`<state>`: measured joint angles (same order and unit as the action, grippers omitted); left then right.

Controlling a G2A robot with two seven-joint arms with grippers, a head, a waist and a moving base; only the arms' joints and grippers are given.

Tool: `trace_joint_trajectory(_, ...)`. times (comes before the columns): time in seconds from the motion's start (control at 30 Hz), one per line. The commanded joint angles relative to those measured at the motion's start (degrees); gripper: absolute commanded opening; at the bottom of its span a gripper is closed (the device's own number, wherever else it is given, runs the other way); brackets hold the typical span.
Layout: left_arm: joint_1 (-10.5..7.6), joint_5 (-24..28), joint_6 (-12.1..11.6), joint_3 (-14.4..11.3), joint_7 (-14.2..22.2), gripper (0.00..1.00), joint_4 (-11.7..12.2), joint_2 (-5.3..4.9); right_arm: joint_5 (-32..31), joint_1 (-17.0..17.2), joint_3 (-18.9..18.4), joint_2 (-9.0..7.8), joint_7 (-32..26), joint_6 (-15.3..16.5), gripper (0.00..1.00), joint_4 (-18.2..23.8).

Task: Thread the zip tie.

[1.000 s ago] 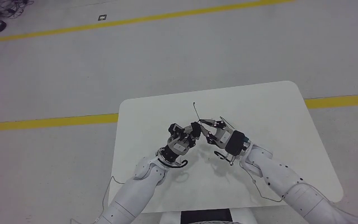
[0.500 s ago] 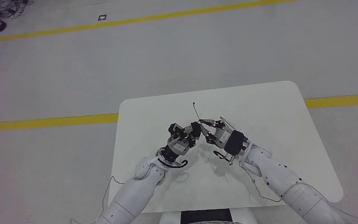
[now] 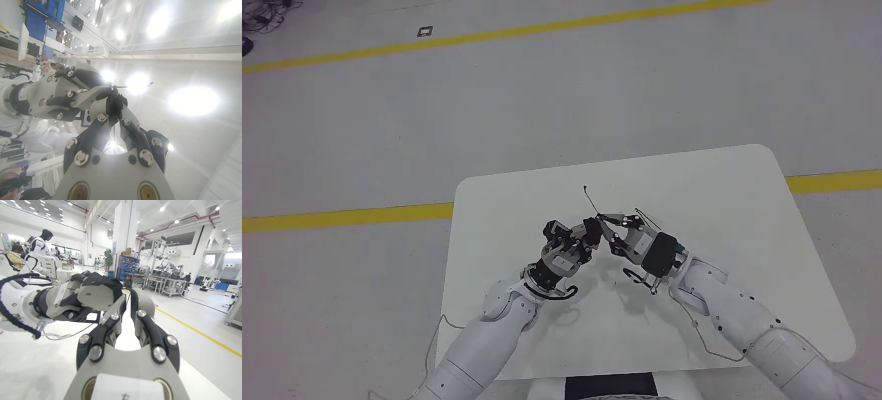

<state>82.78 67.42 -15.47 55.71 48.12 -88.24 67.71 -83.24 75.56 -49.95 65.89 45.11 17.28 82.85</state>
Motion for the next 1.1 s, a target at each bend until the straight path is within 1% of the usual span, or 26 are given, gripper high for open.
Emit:
trace_joint_trajectory(0.0,0.00,0.0,0.0,0.0,0.0,0.00,0.0,0.00,-0.1,0.1,-0.1,0.07,0.0,0.1,0.09,0.0)
trace_joint_trajectory(0.07,0.00,0.0,0.0,0.0,0.0,0.00,0.0,0.00,-0.2,0.1,-0.3,0.14,0.0,0.2,0.07,0.0)
trace_joint_trajectory(0.2,0.00,0.0,0.0,0.0,0.0,0.00,0.0,0.00,-0.4,0.3,-0.5,0.26,0.0,0.3,0.08,0.0)
trace_joint_trajectory(0.23,0.00,0.0,0.0,0.0,0.0,0.00,0.0,0.00,-0.5,0.3,-0.6,0.29,0.0,0.3,0.09,0.0)
trace_joint_trajectory(0.27,0.00,0.0,0.0,0.0,0.0,0.00,0.0,0.00,-0.6,0.3,-0.7,0.32,0.0,0.4,0.13,0.0)
trace_joint_trajectory(0.37,0.00,0.0,0.0,0.0,0.0,0.00,0.0,0.00,-0.7,0.5,-0.9,0.39,0.1,0.5,0.16,0.0)
trace_joint_trajectory(0.47,0.00,0.0,0.0,0.0,0.0,0.00,0.0,0.00,-0.8,0.6,-1.1,0.47,0.3,0.5,0.14,0.1)
trace_joint_trajectory(0.97,0.00,0.0,0.0,0.0,0.0,0.00,0.0,0.00,-1.2,0.7,-1.8,0.99,0.1,1.1,0.13,0.1)
trace_joint_trajectory(1.03,0.00,0.0,0.0,0.0,0.0,0.00,0.0,0.00,-1.3,0.7,-1.9,1.05,0.0,1.2,0.09,0.1)
trace_joint_trajectory(1.07,0.00,0.0,0.0,0.0,0.0,0.00,0.0,0.00,-1.4,0.7,-1.9,1.09,0.0,1.2,0.05,0.1)
